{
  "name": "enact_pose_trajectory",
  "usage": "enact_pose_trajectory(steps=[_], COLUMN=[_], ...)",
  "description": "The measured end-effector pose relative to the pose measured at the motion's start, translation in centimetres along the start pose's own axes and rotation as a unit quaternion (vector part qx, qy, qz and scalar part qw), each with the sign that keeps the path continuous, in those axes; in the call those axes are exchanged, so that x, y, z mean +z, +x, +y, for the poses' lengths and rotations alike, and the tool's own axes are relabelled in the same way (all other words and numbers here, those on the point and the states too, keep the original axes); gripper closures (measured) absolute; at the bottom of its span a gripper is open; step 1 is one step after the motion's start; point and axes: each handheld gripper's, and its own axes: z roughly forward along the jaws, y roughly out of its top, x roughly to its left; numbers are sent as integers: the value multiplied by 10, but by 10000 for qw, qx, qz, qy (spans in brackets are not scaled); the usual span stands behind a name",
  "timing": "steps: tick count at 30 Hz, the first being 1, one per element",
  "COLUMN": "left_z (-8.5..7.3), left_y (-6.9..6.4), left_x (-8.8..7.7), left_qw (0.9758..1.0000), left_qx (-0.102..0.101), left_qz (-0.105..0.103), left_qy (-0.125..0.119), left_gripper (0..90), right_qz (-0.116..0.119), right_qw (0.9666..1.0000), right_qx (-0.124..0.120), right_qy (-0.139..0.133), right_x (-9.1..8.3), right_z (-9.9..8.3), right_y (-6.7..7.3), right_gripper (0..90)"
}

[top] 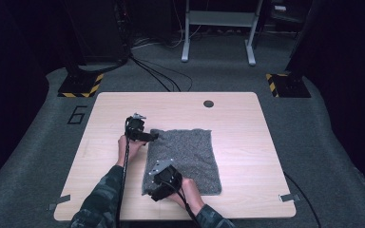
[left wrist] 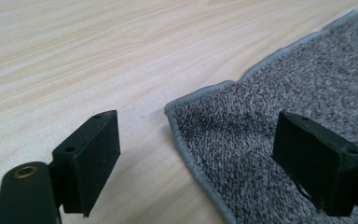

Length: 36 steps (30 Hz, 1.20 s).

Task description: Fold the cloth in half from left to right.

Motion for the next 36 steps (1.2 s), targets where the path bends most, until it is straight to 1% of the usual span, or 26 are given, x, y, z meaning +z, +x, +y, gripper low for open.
enact_pose_trajectory(steps=[1, 2, 4, 7, 8, 9, 10, 11, 12, 13, 14, 15, 16, 17, 19, 20, 21, 24, 25, 26, 27, 28, 30, 31, 35, 36], left_z=[1, 1, 1, 1, 2, 3, 4, 4, 4, 5, 5, 5, 6, 6, 6, 6, 6, 6, 6, 5, 5, 5, 5, 5, 5, 5], left_y=[0, 0, 1, 1, 1, -1, -1, -2, -3, -4, -4, -5, -6, -6, -8, -8, -8, -9, -9, -9, -10, -11, -12, -13, -13, -13], left_x=[4, 6, 8, 12, 13, 13, 13, 14, 15, 15, 15, 15, 16, 16, 16, 16, 16, 16, 16, 16, 16, 16, 16, 17, 17, 17], left_qw=[9999, 9999, 9998, 9998, 9999, 9999, 9998, 9998, 9998, 9996, 9996, 9996, 9995, 9994, 9995, 9994, 9994, 9993, 9993, 9992, 9990, 9991, 9988, 9988, 9987, 9986], left_qx=[18, 35, 15, 23, 45, 12, 100, 93, 104, 202, 202, 198, 221, 266, 239, 239, 267, 291, 307, 329, 376, 357, 434, 411, 451, 468], left_qz=[18, 18, -19, -14, -13, -19, 1, 18, 42, 86, 86, 90, 124, 156, 179, 202, 194, 220, 198, 192, 192, 199, 230, 248, 241, 231], left_qy=[113, 140, 177, 179, 153, 153, 149, 154, 133, 193, 193, 173, 163, 160, 141, 119, 119, 107, 94, 103, 114, 80, 84, 64, 65, 62], left_gripper=[154, 155, 155, 169, 178, 190, 203, 240, 240, 300, 320, 320, 345, 374, 444, 444, 487, 554, 554, 605, 605, 630, 701, 726, 787, 806], right_qz=[98, 98, 126, 129, 120, 106, 101, 53, 53, 20, 20, -92, -26, -49, -119, -119, -45, -92, -73, -42, -42, -60, -32, -68, -130, -169], right_qw=[9999, 9999, 9998, 9998, 9998, 9997, 9996, 9996, 9996, 9994, 9994, 9993, 9992, 9991, 9989, 9989, 9989, 9990, 9991, 9991, 9991, 9991, 9988, 9989, 9986, 9988], right_qx=[-5, -29, 0, -122, -79, -184, -208, -267, -267, -299, -299, -320, -315, -330, -371, -371, -347, -340, -321, -334, -334, -337, -370, -380, -411, -394], right_qy=[99, 61, 153, 104, 136, 118, 155, 113, 113, 172, 172, 148, 257, 268, 277, 277, 315, 273, 254, 257, 257, 256, 333, 249, 301, 219], right_x=[2, 6, 8, 17, 19, 20, 21, 25, 25, 28, 28, 31, 32, 34, 40, 40, 41, 41, 41, 41, 41, 41, 40, 41, 39, 40], right_z=[1, 2, 3, 4, 5, 6, 7, 8, 8, 8, 8, 8, 8, 8, 7, 7, 7, 6, 6, 6, 6, 5, 6, 5, 5, 4], right_y=[2, 3, 5, 9, 12, 12, 14, 18, 18, 21, 21, 23, 23, 23, 23, 23, 22, 22, 22, 22, 22, 23, 25, 26, 28, 28], right_gripper=[260, 274, 293, 349, 372, 392, 410, 457, 457, 490, 490, 513, 525, 544, 606, 606, 637, 669, 686, 719, 719, 737, 777, 795, 827, 832])
